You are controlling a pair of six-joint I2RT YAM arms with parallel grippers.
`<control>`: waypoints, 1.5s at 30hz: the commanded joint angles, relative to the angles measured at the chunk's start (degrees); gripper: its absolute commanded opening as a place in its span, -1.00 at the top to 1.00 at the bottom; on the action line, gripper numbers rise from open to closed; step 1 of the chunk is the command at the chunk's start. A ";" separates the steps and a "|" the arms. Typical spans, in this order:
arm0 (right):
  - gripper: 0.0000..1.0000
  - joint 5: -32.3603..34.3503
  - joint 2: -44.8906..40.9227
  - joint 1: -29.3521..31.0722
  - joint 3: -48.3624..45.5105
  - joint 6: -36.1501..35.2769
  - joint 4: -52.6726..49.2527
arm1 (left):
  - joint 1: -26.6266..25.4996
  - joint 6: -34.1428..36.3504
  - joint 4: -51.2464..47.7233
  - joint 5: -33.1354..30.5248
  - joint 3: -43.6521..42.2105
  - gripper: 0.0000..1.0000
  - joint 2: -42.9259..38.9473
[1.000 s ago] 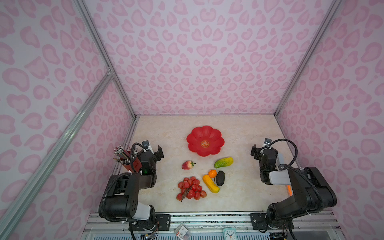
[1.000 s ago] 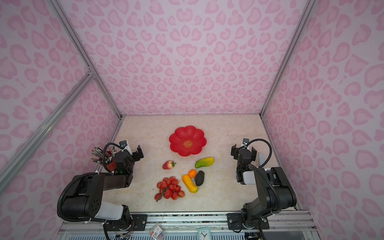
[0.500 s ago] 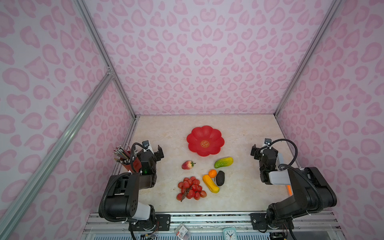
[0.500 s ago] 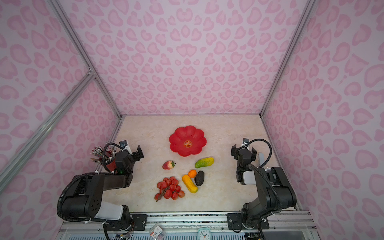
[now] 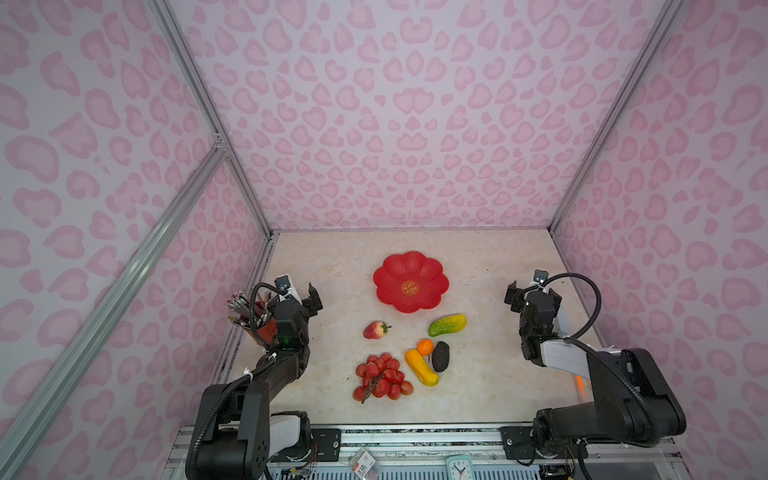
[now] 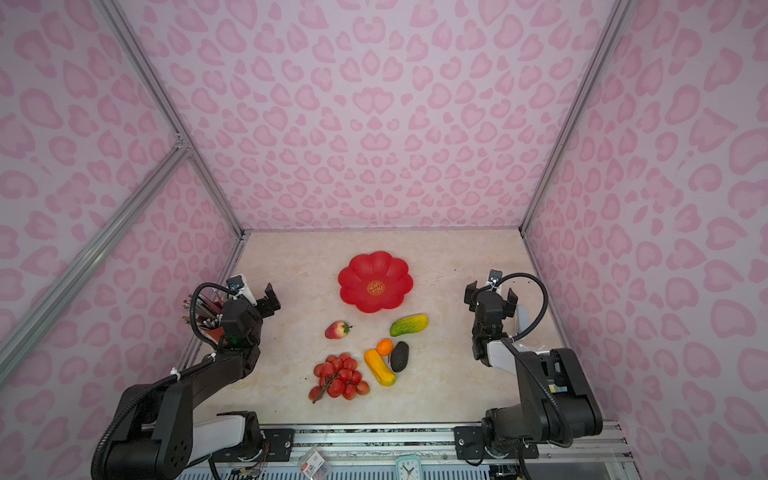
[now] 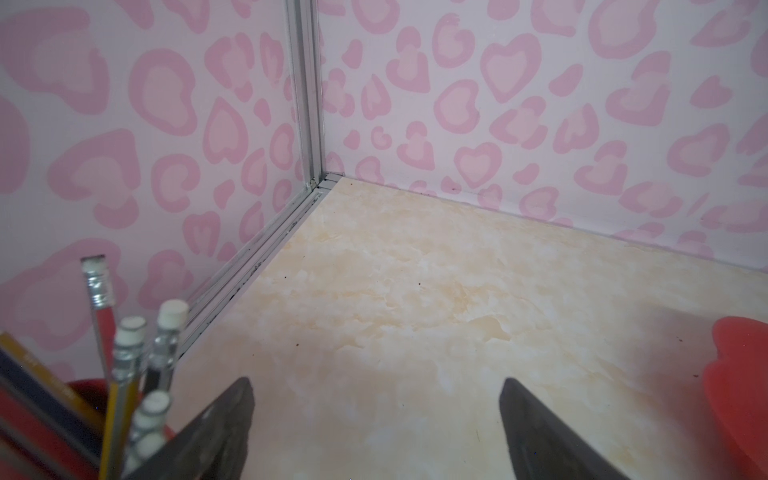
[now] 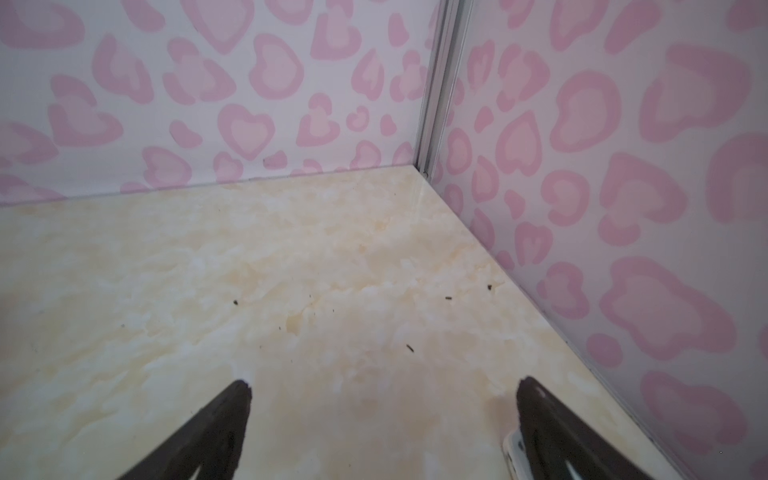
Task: Place and organize the fake fruits in the fruit bowl
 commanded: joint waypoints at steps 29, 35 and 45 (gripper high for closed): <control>-0.60 -15.10 -14.24 44.96 2.50 48.14 -52.49 | -0.61 -15.80 -28.09 34.96 17.34 -0.84 -10.08; -0.53 -18.99 -2.87 46.21 7.37 48.43 -49.70 | -4.48 -12.79 -33.16 35.13 20.07 -0.81 -6.96; -0.27 -18.39 5.20 46.06 12.27 47.99 -54.14 | -7.19 -11.88 -36.46 33.55 21.75 -0.79 -5.60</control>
